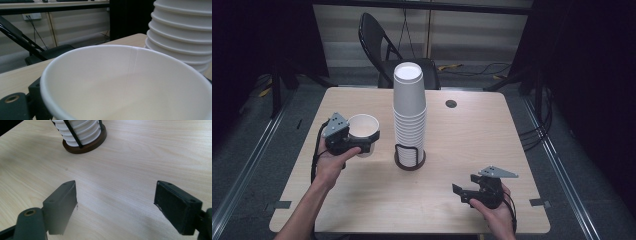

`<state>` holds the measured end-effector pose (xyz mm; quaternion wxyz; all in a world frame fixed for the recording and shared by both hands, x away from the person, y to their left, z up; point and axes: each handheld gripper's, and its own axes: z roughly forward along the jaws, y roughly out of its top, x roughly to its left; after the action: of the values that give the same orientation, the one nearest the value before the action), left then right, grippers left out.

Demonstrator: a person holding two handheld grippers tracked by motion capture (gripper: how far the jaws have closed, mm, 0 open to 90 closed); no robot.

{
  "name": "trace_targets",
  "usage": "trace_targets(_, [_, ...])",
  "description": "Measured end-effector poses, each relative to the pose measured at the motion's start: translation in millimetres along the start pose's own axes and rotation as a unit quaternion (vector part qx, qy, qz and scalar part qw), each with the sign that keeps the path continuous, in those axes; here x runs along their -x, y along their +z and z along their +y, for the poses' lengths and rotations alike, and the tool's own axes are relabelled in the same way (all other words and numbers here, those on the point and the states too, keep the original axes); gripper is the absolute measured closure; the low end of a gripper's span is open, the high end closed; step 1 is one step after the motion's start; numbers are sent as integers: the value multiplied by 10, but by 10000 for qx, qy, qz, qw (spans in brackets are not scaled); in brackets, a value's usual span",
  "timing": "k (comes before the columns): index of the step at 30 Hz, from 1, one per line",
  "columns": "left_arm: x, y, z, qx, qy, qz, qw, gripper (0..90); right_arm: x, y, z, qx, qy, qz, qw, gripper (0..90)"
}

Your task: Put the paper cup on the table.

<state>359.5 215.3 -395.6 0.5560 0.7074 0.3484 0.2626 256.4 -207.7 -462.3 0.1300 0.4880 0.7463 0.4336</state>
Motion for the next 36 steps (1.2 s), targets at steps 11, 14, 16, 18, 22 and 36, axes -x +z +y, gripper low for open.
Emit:
trace_targets(11, [-153, 227, 18, 31, -71, 229, 9997, 72, 22, -6, -20, 84, -51, -25, 9999, 171])
trace_targets(14, [-192, 295, -12, 52, -122, 287, 9995, 72, 8, -10, -21, 99, -69, -35, 9999, 159])
trace_targets(16, [-206, 344, -45, -47, -213, 262, 9994, 71, 4, -5, -24, 111, -70, -48, 9999, 151])
trace_targets(18, [-216, 393, -78, -130, -122, 332, 9993, 70, 2, 3, -27, 68, -61, -42, 9999, 151])
trace_targets(22, [-265, 483, -149, -213, -184, 386, 9989, 68, -4, 13, -27, 69, -76, -28, 9999, 152])
trace_targets(36, [-384, 641, -430, -355, -464, 460, 9972, 64, 22, -17, -33, 84, -21, -12, 10000, 155])
